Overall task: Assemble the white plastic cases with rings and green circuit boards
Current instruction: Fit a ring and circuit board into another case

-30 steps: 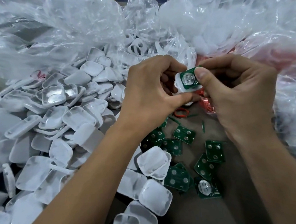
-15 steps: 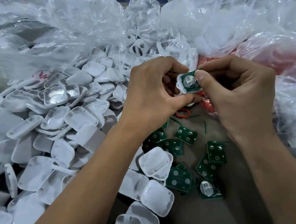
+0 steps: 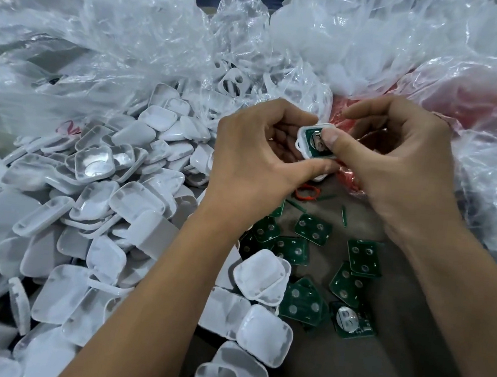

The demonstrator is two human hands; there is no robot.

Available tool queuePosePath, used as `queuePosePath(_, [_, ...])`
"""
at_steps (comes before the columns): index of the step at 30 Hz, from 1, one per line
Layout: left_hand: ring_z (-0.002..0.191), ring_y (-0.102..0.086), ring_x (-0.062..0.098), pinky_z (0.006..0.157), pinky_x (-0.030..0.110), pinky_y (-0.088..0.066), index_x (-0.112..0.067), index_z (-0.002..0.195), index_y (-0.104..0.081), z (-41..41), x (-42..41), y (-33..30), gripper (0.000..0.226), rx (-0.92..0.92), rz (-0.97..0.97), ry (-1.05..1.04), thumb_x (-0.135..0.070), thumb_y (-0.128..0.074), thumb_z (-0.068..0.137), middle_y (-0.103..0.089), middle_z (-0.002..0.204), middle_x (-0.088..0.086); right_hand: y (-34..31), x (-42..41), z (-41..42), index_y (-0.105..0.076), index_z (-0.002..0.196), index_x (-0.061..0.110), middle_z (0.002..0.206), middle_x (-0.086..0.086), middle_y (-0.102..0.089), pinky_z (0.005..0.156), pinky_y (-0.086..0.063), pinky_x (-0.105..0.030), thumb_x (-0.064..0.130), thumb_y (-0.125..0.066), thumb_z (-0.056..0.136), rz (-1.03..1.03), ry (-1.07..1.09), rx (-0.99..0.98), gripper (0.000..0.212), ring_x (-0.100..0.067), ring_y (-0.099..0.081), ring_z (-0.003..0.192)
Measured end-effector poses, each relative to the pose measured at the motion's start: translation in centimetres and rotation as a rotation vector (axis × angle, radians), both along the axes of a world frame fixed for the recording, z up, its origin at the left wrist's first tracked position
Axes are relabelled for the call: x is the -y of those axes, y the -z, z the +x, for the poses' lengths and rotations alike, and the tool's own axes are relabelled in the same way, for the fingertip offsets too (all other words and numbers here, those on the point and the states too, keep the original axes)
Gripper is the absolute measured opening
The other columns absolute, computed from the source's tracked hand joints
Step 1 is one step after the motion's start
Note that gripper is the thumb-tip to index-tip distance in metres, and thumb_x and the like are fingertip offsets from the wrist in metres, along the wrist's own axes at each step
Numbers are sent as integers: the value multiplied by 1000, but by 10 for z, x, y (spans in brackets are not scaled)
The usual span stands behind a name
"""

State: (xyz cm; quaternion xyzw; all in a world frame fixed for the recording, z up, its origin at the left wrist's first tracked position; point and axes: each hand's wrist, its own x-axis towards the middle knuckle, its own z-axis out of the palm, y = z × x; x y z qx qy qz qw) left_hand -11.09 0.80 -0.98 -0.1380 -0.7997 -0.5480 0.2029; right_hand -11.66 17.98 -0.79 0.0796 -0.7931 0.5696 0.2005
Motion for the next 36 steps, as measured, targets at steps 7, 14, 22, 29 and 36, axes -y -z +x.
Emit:
queuePosePath(7, [89, -77, 30, 82, 50, -64, -7, 113, -74, -6, 10, 2, 50, 164, 204, 214, -4, -94, 68, -80, 93, 6, -4, -5, -1, -72, 83, 5, 61, -4, -66, 39, -40, -17, 10, -81, 85, -353, -232, 315, 11, -10, -56, 47])
queuePosePath(14, [74, -73, 21, 82, 48, -60, -14, 97, -73, -3, -2, 5, 18, 352, 487, 112, -14, -85, 83, -78, 85, 5, -1, 12, 5, -64, 82, 5, 62, -8, -67, 45, -51, -20, 11, -79, 84, -571, -219, 265, 16, -14, -62, 48])
queuePosePath(22, [67, -63, 21, 64, 31, -54, -15, 87, -76, -3, -7, 4, 11, 390, 533, 116, -5, -77, 89, -70, 72, 5, -1, 13, 6, -62, 82, 6, 71, -16, -67, 43, -48, -22, 7, -76, 90, -523, -220, 344, 16, -19, -63, 53])
queuePosePath(29, [65, -57, 20, 54, 21, -43, -1, 103, -77, -7, 2, 2, 17, 512, 473, 160, -2, -77, 86, -68, 84, 20, -5, 3, 3, -70, 89, 2, 63, -7, -66, 40, -44, -19, -1, -74, 91, -410, -238, 369, 6, -13, -58, 49])
queuePosePath(36, [60, -55, 12, 56, 21, -40, -12, 95, -82, -7, 8, 0, 17, 553, 436, 208, 1, -71, 90, -73, 77, 8, -6, 3, 5, -70, 87, 2, 61, -8, -62, 36, -41, -20, 5, -72, 94, -325, -266, 462, 8, -13, -56, 44])
